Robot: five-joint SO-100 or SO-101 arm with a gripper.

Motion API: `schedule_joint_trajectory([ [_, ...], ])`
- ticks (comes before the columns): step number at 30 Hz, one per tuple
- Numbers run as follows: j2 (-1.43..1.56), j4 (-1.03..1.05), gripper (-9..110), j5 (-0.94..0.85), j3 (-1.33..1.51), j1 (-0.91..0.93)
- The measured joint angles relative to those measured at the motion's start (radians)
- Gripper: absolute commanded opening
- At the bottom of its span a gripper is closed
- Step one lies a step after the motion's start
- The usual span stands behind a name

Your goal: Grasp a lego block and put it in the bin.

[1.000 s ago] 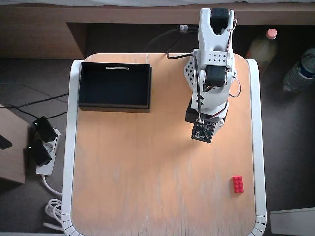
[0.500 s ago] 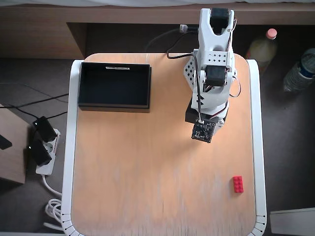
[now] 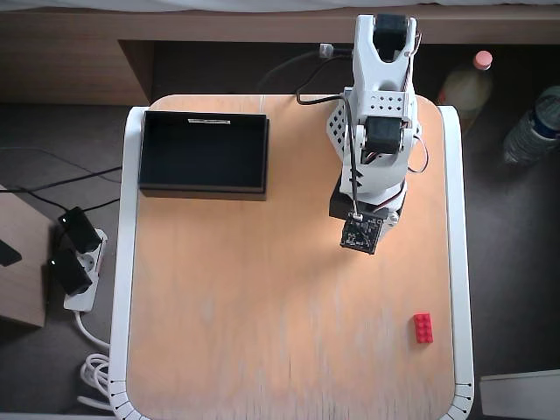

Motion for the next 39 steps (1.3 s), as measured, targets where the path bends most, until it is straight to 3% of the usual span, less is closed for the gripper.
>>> schedule_joint_trajectory([
  [19,0.0,0.0,0,0.014,0.0,0.0],
  [39,-0.02,-0.026,0,0.279,0.0,0.002],
])
